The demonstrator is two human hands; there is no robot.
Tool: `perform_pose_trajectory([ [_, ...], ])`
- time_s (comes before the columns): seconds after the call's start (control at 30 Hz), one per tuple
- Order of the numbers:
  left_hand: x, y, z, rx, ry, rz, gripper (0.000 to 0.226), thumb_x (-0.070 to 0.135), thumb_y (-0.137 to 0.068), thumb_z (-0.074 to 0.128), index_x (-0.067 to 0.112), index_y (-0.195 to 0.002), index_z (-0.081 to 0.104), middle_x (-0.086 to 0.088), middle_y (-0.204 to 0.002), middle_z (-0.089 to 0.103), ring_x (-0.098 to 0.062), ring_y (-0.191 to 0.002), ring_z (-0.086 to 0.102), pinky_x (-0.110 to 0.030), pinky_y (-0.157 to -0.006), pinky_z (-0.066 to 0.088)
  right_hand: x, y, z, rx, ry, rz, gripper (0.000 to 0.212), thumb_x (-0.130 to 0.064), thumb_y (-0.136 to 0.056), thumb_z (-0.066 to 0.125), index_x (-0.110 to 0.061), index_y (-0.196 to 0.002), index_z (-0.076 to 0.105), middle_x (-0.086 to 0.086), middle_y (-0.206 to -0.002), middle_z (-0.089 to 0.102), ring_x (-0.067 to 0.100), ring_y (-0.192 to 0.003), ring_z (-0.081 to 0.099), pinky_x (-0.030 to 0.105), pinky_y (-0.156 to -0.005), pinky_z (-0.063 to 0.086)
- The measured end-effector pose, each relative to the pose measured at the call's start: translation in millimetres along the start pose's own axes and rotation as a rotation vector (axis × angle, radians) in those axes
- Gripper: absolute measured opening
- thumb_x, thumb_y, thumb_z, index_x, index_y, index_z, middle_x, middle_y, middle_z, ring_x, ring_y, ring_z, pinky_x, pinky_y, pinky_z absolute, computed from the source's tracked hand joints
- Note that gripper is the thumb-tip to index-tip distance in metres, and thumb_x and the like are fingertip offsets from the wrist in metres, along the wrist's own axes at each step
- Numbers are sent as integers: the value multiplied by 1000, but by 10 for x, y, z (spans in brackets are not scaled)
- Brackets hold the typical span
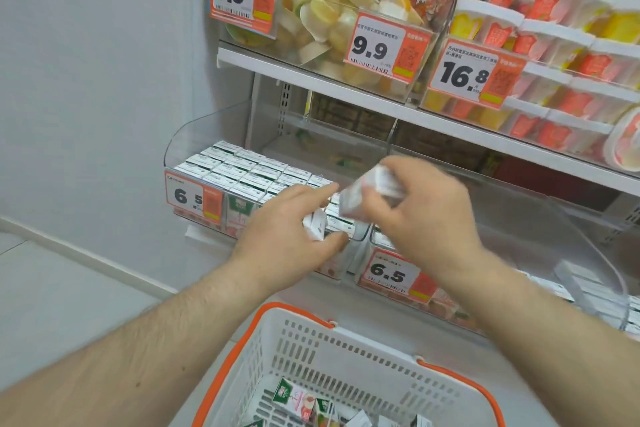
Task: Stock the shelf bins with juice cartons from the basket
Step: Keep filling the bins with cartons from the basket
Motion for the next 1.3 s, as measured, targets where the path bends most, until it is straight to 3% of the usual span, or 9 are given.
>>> perform_pose_trajectory([
  [0.17,-248,13,105,-207,-50,-203,66,32,-82,70,34,-142,46,11,-145,46,-6,-133,40,-23,-110,32,272,-682,273,-208,170,181,30,-42,-91,50,-14,-87,60,6,-83,62,30,-78,54,35,-68,41],
  [0.4,-355,-6,111,-205,75,-352,63,26,-82,67,34,-142,47,14,-146,46,-16,-122,55,-27,-96,45,345,-1039,867,-486,270,319,23,-30,-96,50,-9,-86,52,8,-82,54,30,-76,51,31,-67,39],
  [0.53,-388,-19,112,-193,76,-360,62,26,-83,67,33,-142,47,13,-144,49,-8,-131,46,-24,-104,40,397,-1010,1197,-708,257,384,24,-15,-98,42,-6,-78,52,11,-94,58,24,-69,51,26,-52,38],
  [0.67,-410,-25,123,-192,91,-375,62,27,-83,67,34,-141,48,14,-143,49,-6,-132,43,-23,-107,37,375,-931,1359,-976,251,490,30,1,-100,34,4,-112,62,15,-112,64,24,-74,58,20,-44,39],
  [0.77,-418,-31,122,-191,111,-382,62,27,-83,67,37,-141,48,15,-143,49,-6,-130,46,-26,-106,41,404,-912,1490,-987,135,620,34,-8,-102,38,5,-132,48,19,-123,53,38,-97,64,38,-68,60],
  [0.9,-427,-61,125,-140,202,-375,59,26,-83,68,38,-138,51,19,-138,49,2,-125,43,-18,-101,36,501,-840,1635,-978,-30,822,37,-17,-100,38,1,-131,46,21,-125,56,39,-101,64,51,-87,56],
  [1.07,-449,-113,137,-45,489,-423,53,27,-78,74,39,-127,57,6,-112,56,-10,-94,60,-24,-78,49,565,-888,1634,-913,-151,885,35,-34,-102,31,-7,-120,45,12,-89,58,26,-71,59,40,-68,56],
  [1.17,-412,-106,186,-77,763,-525,33,53,-81,61,40,-111,62,3,-103,65,-18,-97,64,-41,-91,50,491,-862,1586,-1039,-66,787,46,-36,-102,25,-5,-132,44,15,-115,63,30,-98,66,44,-86,54],
  [1.3,-308,-52,261,-196,1084,-630,46,57,-97,29,29,-116,60,-14,-82,73,-24,-70,69,-35,-72,55,225,-911,1380,-998,265,334,42,-19,-107,24,-3,-141,44,17,-145,46,32,-128,48,38,-104,39],
])
Point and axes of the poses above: each hand's wrist, its own y-axis away from the middle knuckle, its own z-axis out of the palm, x = y × z, the point moved 4 cm from there along -y, towards the middle knuckle
